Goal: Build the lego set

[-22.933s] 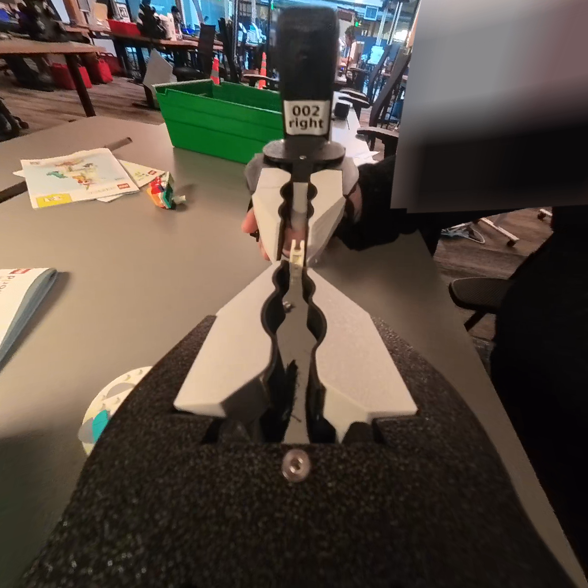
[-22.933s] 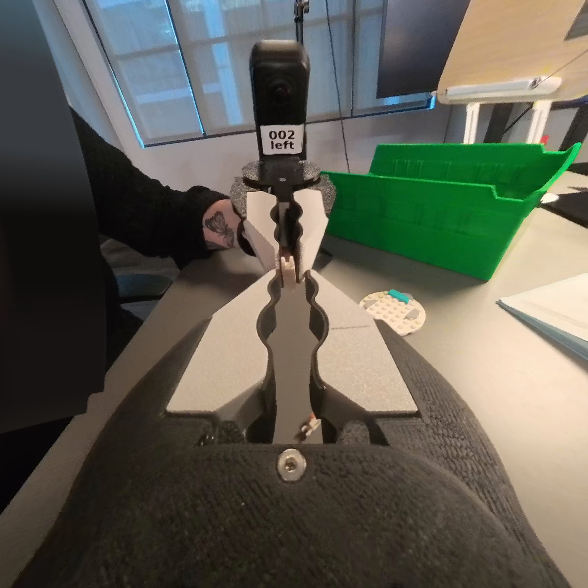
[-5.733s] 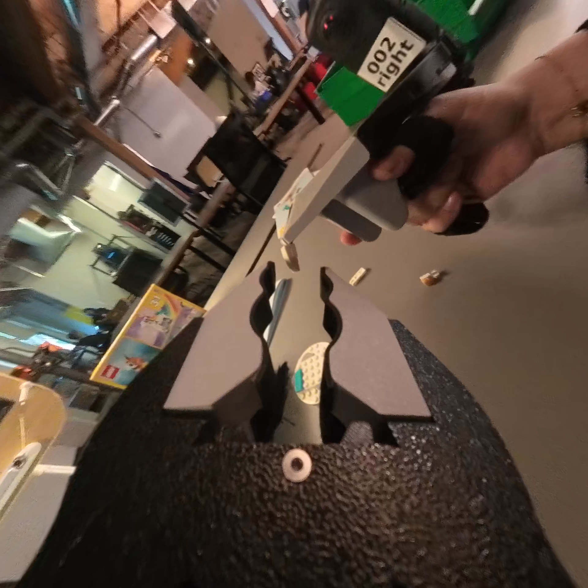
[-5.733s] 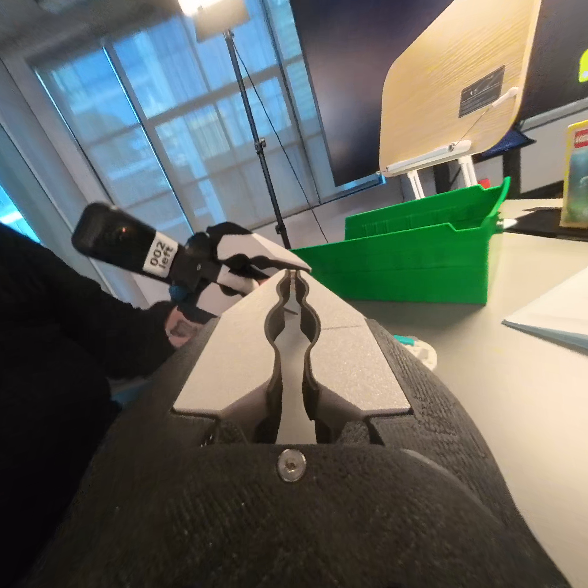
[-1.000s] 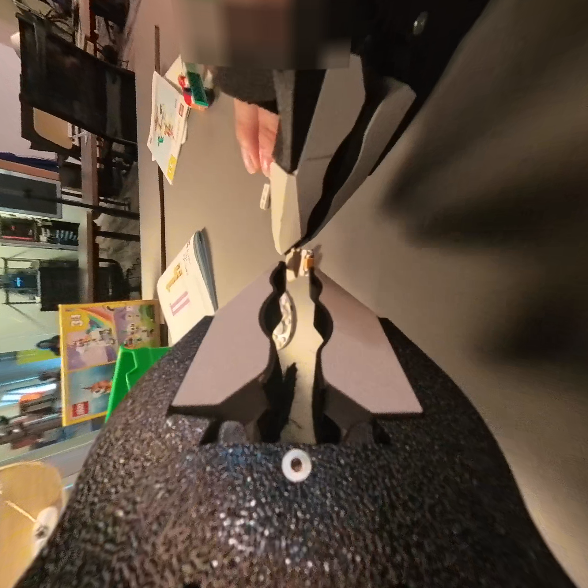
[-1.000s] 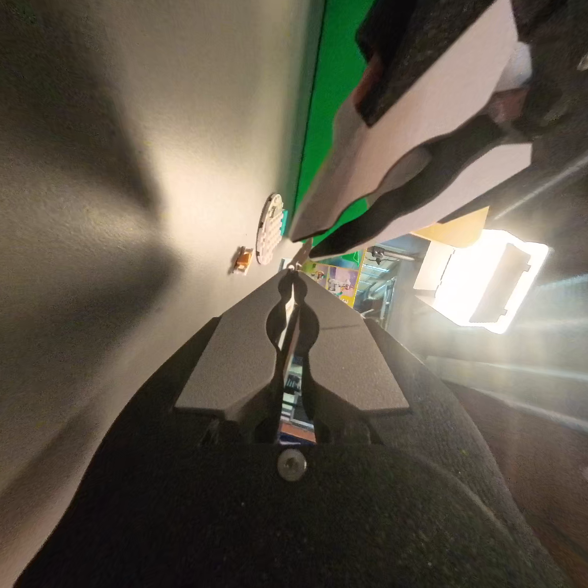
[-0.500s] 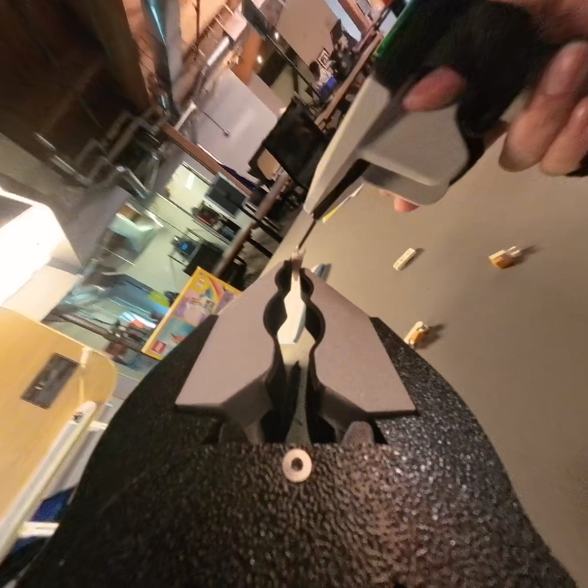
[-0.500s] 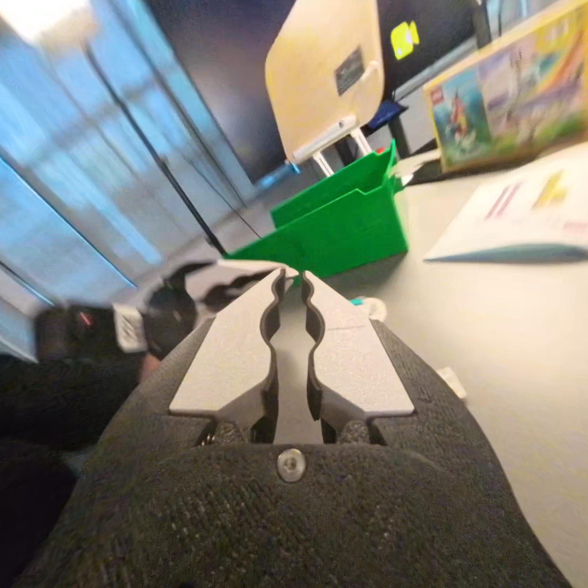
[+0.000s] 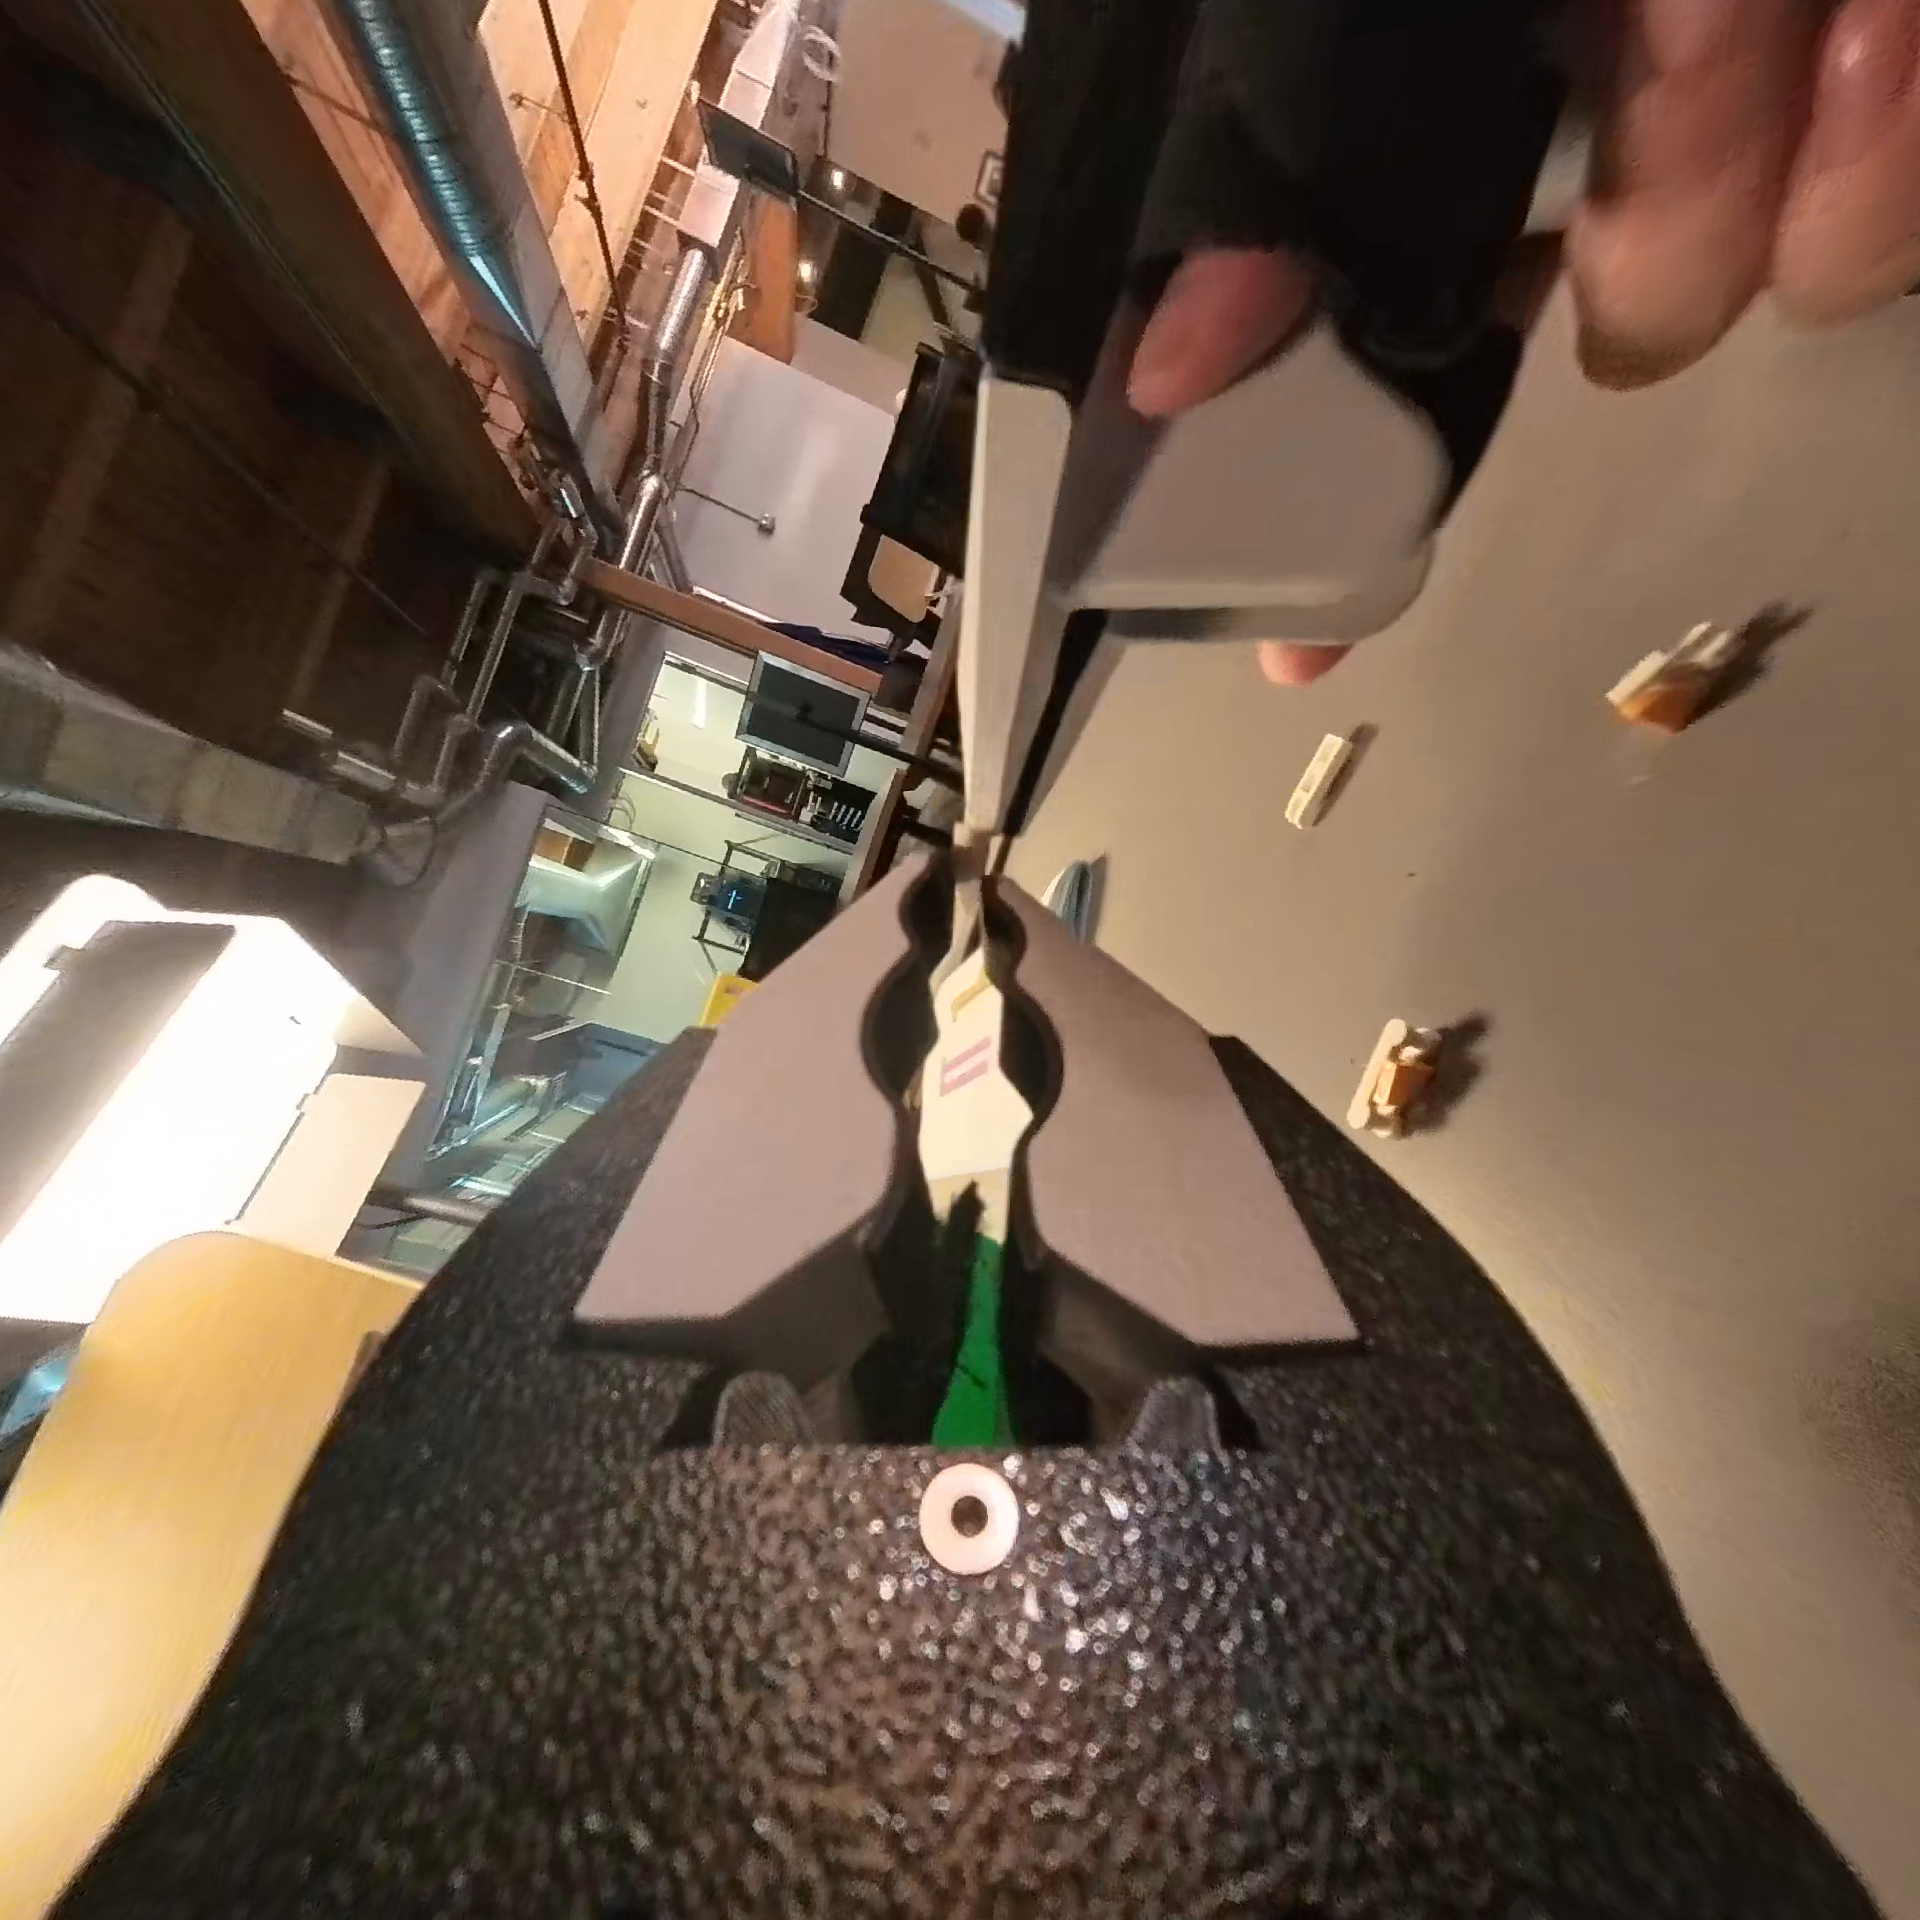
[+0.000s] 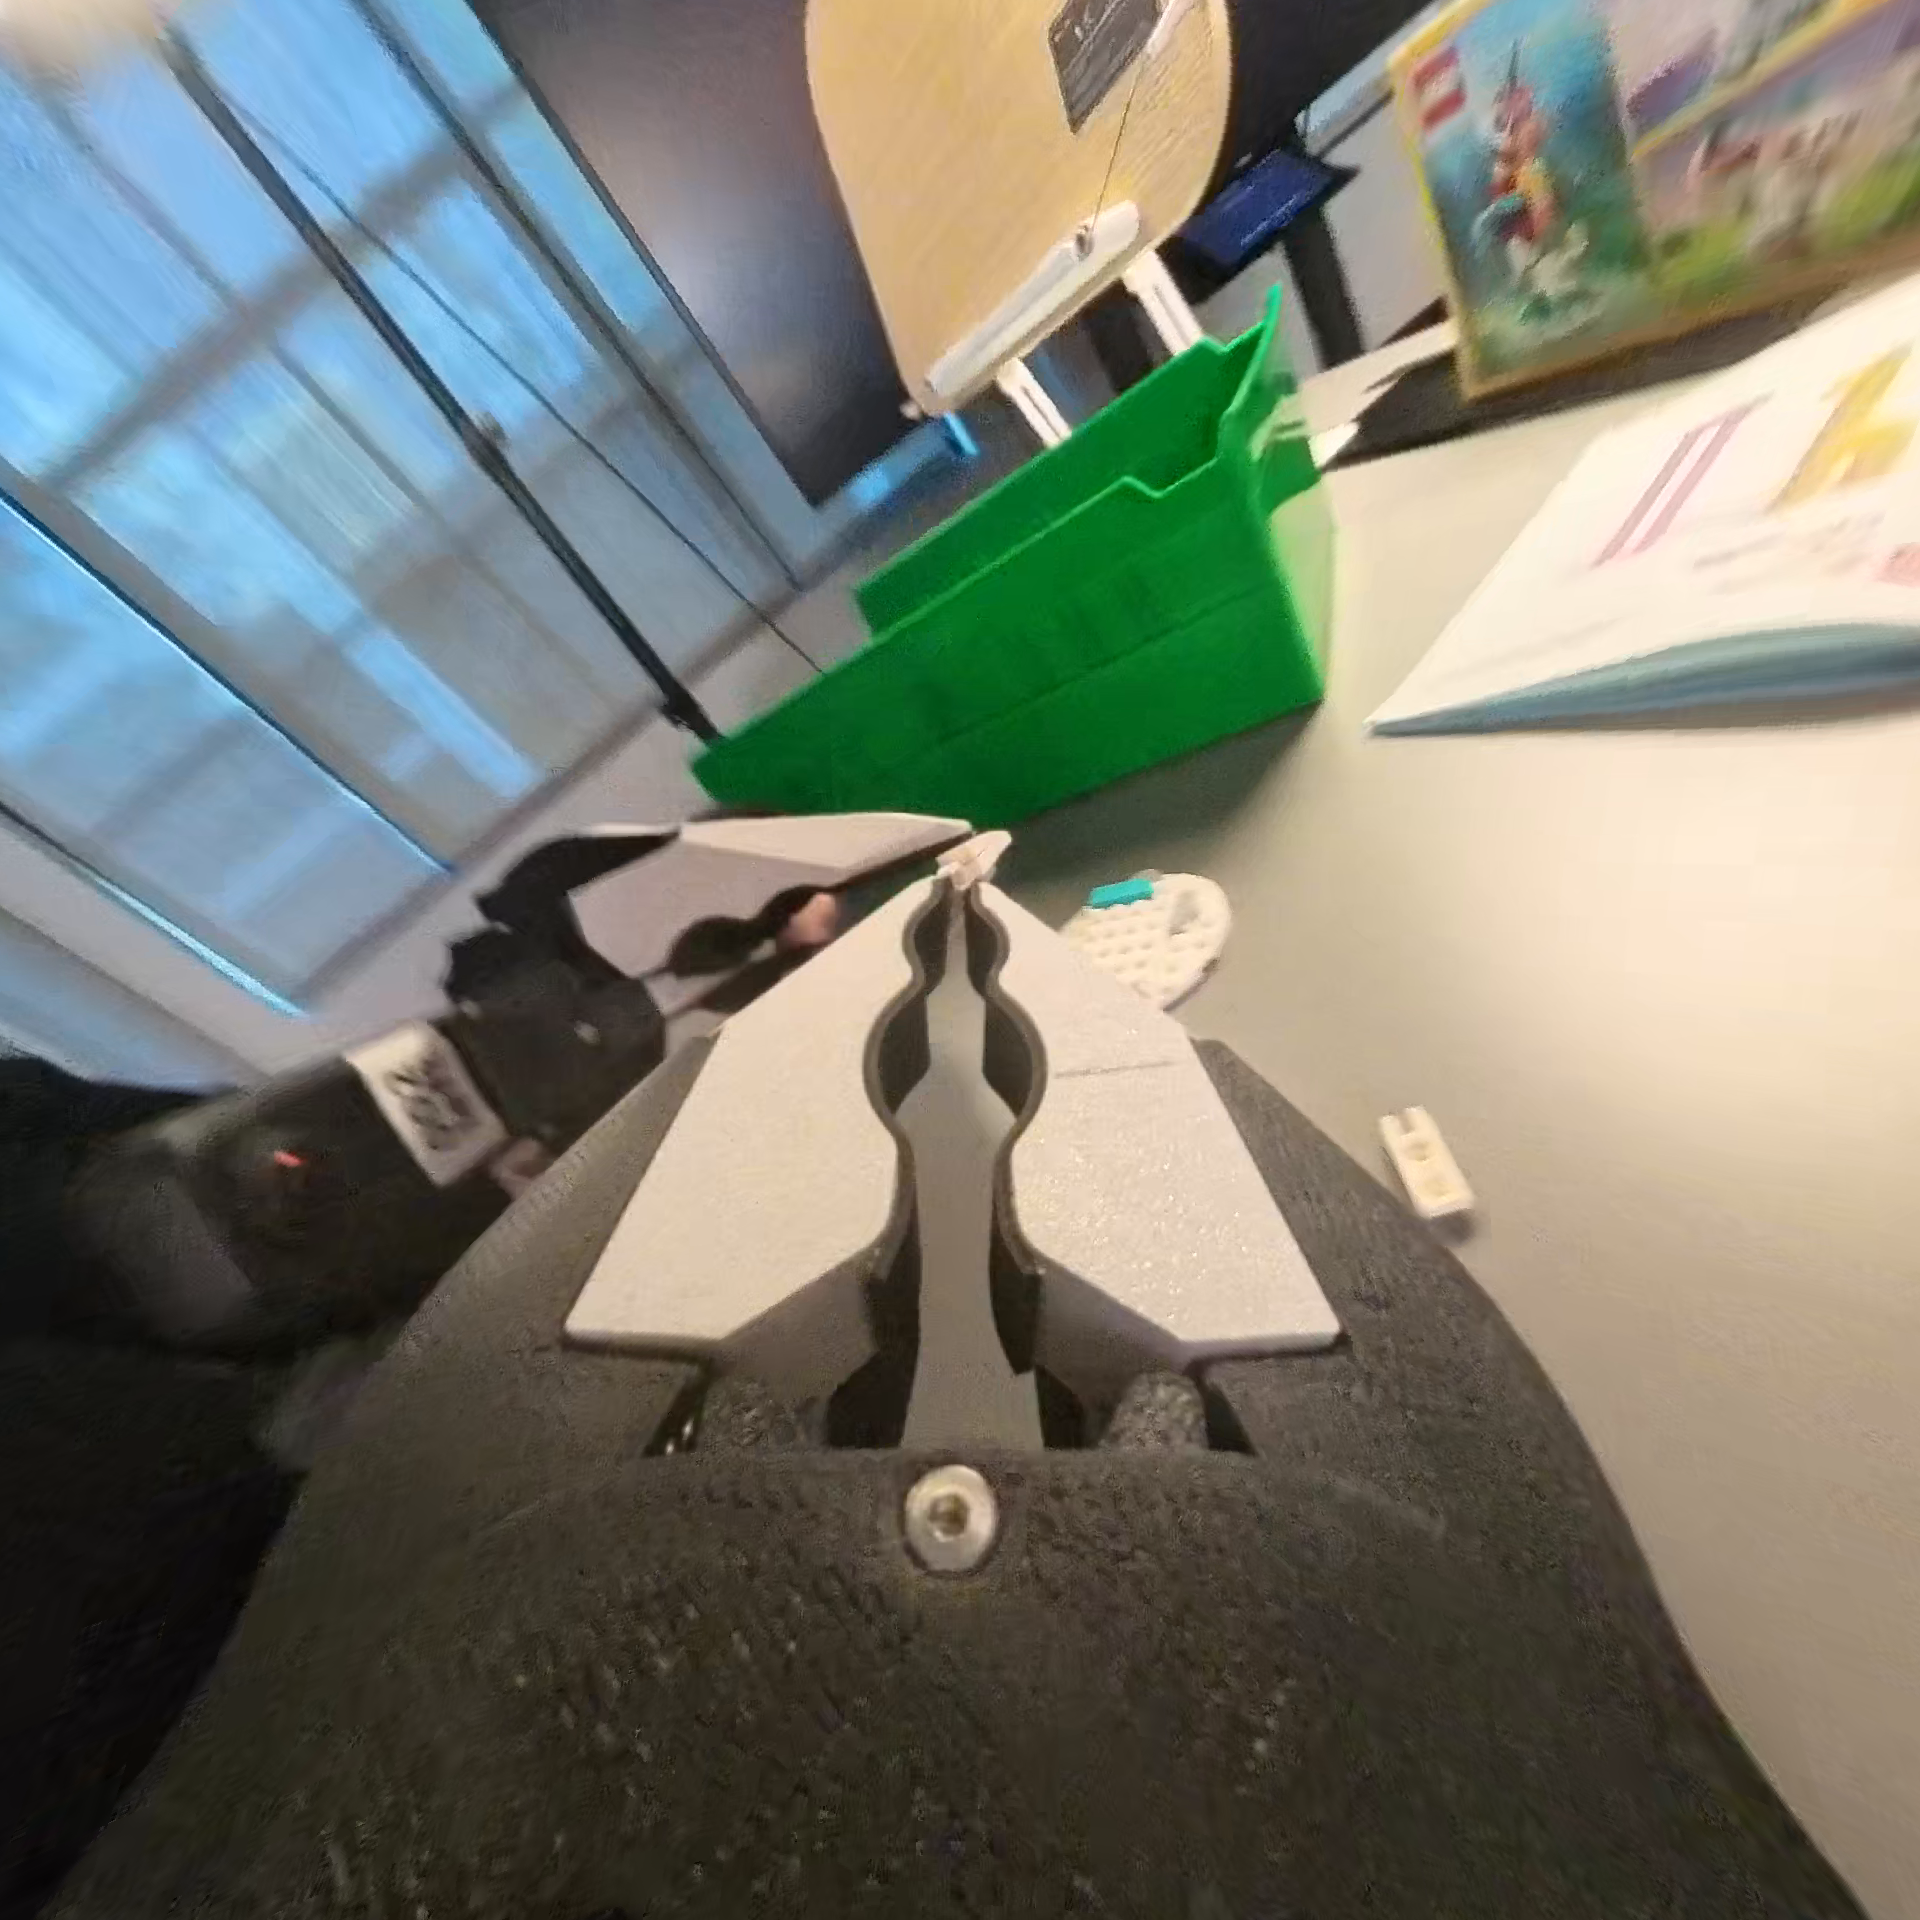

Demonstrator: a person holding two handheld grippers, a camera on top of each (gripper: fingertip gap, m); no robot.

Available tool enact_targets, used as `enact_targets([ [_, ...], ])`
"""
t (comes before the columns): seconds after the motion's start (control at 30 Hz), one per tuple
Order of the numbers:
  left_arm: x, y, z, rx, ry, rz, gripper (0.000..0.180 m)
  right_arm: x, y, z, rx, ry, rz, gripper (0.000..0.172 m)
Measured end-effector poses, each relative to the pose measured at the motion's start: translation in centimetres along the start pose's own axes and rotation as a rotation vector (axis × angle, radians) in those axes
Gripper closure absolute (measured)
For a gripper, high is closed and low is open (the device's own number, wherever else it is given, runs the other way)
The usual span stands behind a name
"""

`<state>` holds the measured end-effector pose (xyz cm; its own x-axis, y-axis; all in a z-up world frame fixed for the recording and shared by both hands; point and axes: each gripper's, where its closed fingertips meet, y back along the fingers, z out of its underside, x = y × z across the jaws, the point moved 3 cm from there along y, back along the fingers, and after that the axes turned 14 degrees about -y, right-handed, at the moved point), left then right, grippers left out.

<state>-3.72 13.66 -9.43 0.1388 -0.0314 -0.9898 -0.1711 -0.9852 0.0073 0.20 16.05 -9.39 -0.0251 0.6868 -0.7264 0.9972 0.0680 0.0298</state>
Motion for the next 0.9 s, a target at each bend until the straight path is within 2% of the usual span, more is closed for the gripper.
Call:
enact_targets([
  [0.07,0.5,-0.5,0.2,0.011,-0.005,0.001,0.179,0.5,0.0,0.0,-0.008,0.154,0.082,0.171],
  [0.17,1.0,-1.5,0.5,0.057,0.042,-0.04,0.178,0.8,0.2,-0.7,0.021,0.28,0.137,0.166],
  [0.27,0.0,-2.0,1.2,0.078,0.072,-0.11,0.178,1.1,1.6,-2.9,0.161,0.422,0.192,0.167],
  [0.4,-0.3,-2.5,1.9,0.125,0.183,-0.088,0.178,2.6,3.7,-5.0,0.257,0.674,0.389,0.167],
  [0.53,-0.4,-1.8,1.1,0.25,0.293,-0.038,0.179,0.7,2.2,-2.8,0.185,1.025,0.334,0.167],
  [0.63,-0.2,-1.9,1.0,0.271,0.323,-0.006,0.179,-0.9,0.5,-0.6,0.158,1.242,0.318,0.168],
  [0.77,0.1,-1.9,0.6,0.286,0.3,0.011,0.179,-1.1,-0.7,-0.1,0.187,1.332,0.371,0.17],
  [0.9,0.1,-2.0,0.9,0.246,0.284,-0.003,0.178,-1.0,-0.3,-0.9,0.243,1.224,0.355,0.168],
])
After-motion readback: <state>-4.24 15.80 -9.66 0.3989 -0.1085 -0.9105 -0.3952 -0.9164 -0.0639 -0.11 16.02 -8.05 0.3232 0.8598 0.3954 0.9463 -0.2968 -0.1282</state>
